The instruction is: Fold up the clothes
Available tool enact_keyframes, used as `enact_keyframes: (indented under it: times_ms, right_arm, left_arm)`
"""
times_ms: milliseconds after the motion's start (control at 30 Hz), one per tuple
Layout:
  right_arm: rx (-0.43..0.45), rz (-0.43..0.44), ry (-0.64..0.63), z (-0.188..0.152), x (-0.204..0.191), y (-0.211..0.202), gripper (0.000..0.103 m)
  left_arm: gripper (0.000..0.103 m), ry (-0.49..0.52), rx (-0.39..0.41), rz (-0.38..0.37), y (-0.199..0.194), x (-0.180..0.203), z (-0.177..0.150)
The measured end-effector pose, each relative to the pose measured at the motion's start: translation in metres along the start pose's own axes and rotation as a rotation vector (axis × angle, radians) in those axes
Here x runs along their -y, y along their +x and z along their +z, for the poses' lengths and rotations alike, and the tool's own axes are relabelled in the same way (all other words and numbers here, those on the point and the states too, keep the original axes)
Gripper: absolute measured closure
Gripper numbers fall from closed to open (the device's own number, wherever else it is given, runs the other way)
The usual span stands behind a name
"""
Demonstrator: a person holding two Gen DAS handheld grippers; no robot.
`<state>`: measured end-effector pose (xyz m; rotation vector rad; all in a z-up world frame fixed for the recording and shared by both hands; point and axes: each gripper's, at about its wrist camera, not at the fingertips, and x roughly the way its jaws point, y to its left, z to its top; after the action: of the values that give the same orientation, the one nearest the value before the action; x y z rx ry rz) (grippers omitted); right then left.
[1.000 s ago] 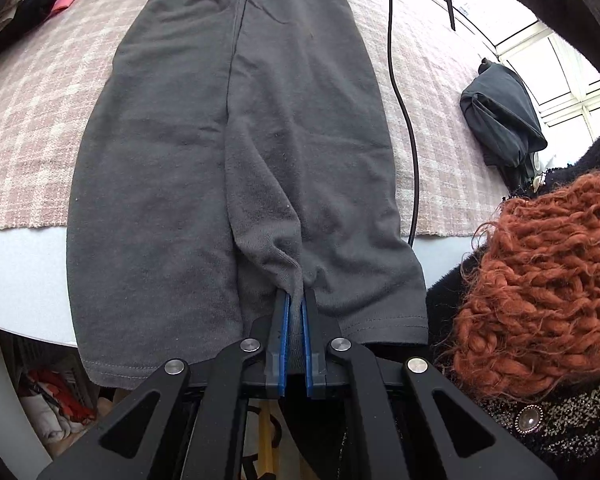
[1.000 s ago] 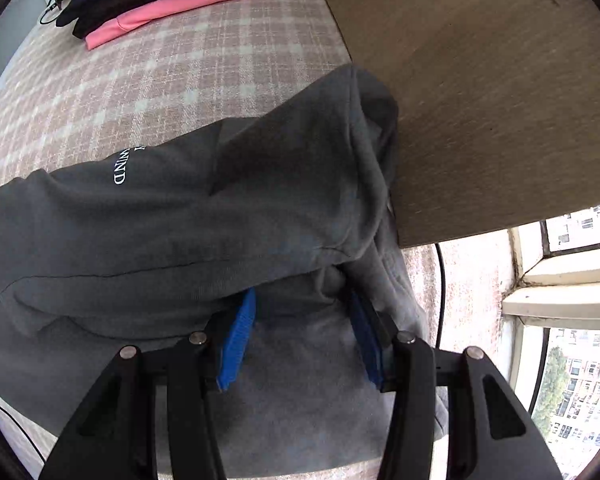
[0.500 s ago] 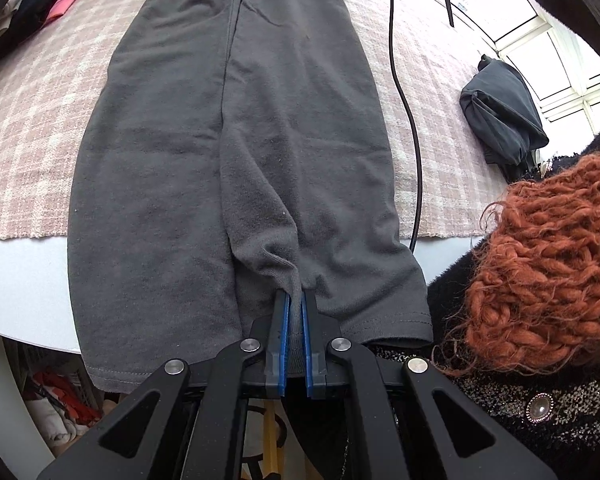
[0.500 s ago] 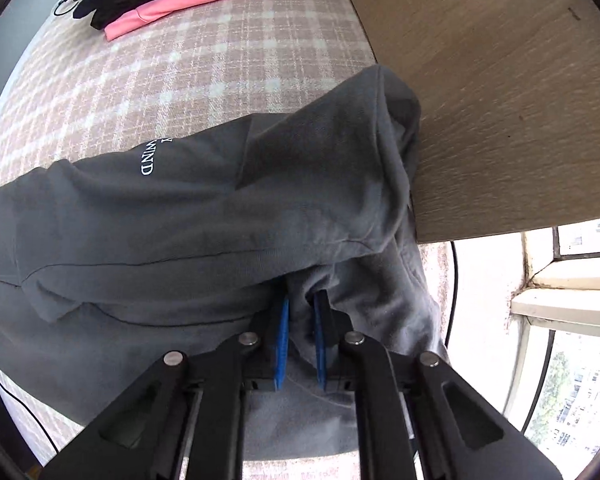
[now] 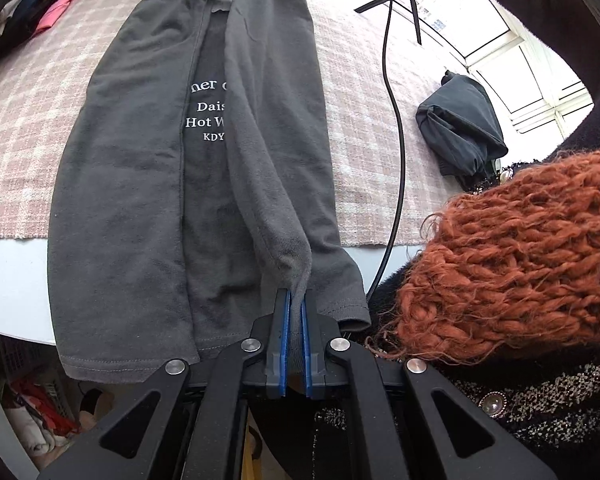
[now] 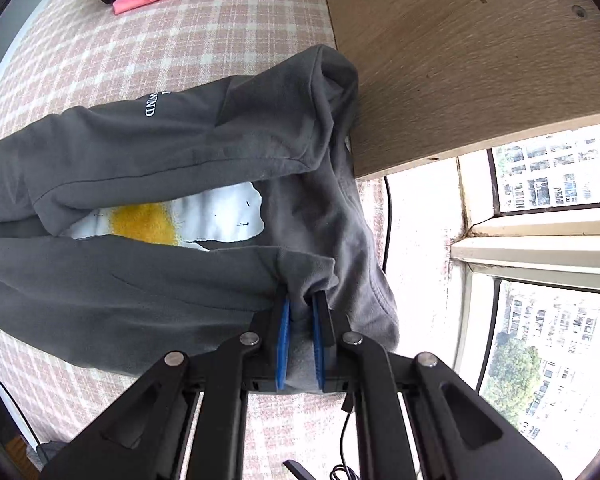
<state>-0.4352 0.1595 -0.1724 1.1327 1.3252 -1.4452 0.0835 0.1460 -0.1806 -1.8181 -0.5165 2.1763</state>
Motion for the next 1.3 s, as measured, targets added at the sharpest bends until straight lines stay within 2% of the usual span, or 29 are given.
enact_keyframes:
  times_ms: [133,233,333,467,533,567,667,733,867,900,1033,1133,1200,1300]
  right_arm:
    - [-0.004,-0.034,-0.04,0.009,-0.012,0.011,0.093]
    - [-0.043,-0.055,-0.087,0.01,-0.016,0.013,0.093]
    - [-0.042,-0.055,-0.075,0.002,-0.006,-0.008,0.093]
    - [-0.054,-0.079,-0.083,-0.027,0.014,-0.039,0.093]
    - [-0.045,-0.084,-0.079,-0.031,0.02,-0.05,0.093]
    - [-0.031,-0.084,-0.068,-0.022,0.013,-0.048,0.093]
    - [-0.016,-0.098,-0.074,0.016,-0.025,-0.023,0.093]
    - [-0.029,-0.116,-0.093,0.035,-0.044,0.002,0.093]
    - [-0.056,-0.185,-0.084,0.045,-0.061,0.027,0.091]
    - [-0.054,-0.208,-0.076,0.045,-0.064,0.027,0.087]
    - [-0.001,-0.257,0.03,0.024,-0.062,-0.013,0.068]
    - [0.064,-0.303,0.186,-0.009,-0.067,-0.064,0.067]
    - [0.126,-0.234,0.311,-0.042,-0.096,-0.098,0.067]
    - [0.224,-0.009,0.455,-0.095,-0.177,-0.127,0.067]
  left_arm:
    - [0.099,-0.054,-0.017,-0.008,0.006,-0.016,-0.006]
    - [0.099,-0.054,0.004,-0.066,-0.002,-0.009,-0.009]
    - [0.099,-0.041,0.026,-0.103,-0.011,0.005,-0.009]
    - [0.099,-0.03,0.063,-0.213,-0.029,0.025,-0.012]
    - [0.099,-0.035,0.059,-0.186,-0.026,0.021,-0.015]
    - [0.099,-0.04,0.054,-0.162,-0.024,0.017,-0.016]
    - [0.099,-0.105,0.028,-0.034,-0.007,-0.014,-0.019]
    - [0.099,-0.141,0.015,0.018,0.002,-0.033,-0.02]
    - [0.099,-0.13,-0.005,0.041,0.012,-0.047,-0.018]
    - [0.099,-0.118,-0.007,0.039,0.013,-0.045,-0.017]
    - [0.099,-0.074,-0.003,0.018,0.016,-0.04,-0.015]
    - [0.099,-0.045,0.007,0.01,0.015,-0.042,-0.018]
    - [0.099,-0.027,0.015,-0.002,0.013,-0.044,-0.019]
    - [0.099,0.015,0.026,-0.019,0.012,-0.042,-0.019]
